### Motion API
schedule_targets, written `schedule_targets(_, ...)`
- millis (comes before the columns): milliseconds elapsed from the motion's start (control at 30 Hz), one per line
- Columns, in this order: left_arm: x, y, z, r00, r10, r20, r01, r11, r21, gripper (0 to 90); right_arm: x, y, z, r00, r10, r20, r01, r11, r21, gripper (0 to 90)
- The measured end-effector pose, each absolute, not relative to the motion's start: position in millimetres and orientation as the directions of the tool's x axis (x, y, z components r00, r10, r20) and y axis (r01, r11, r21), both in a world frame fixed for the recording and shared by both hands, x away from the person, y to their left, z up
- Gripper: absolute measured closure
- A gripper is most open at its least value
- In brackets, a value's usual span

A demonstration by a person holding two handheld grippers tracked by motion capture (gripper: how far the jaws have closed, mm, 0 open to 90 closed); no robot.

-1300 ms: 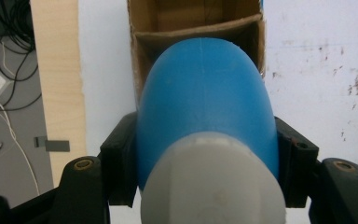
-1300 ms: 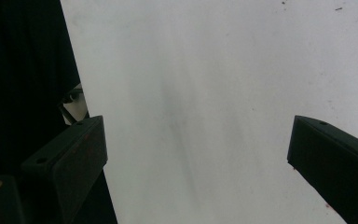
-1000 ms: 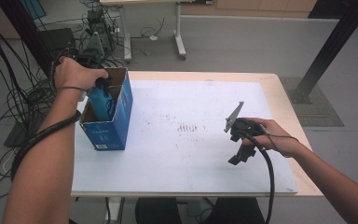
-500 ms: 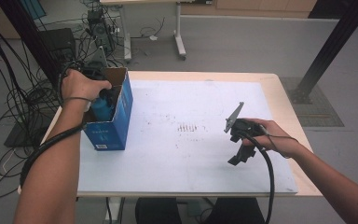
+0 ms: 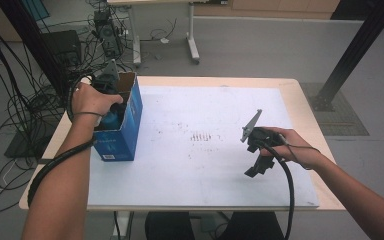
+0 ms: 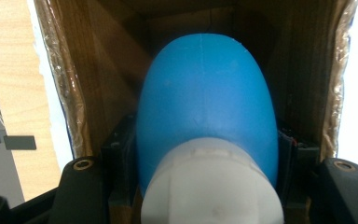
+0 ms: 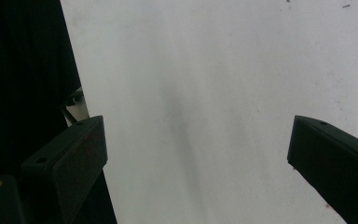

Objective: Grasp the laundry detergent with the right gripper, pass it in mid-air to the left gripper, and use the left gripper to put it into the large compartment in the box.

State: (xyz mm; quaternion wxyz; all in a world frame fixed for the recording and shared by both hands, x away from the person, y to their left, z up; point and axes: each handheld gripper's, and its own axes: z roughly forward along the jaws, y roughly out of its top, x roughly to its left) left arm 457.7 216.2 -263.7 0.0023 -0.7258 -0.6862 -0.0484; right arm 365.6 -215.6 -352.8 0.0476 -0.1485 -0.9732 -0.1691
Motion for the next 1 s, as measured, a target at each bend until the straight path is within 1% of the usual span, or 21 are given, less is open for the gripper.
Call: schedule_targets(1000, 456.5, 221.1, -265.0, 0.041, 0.998, 0.055, 0.996, -0.045, 0.073, 37.7, 365.3, -215.5, -353.7, -0.95, 0.275, 0.148, 0.309, 0.896, 0.32, 4.5)
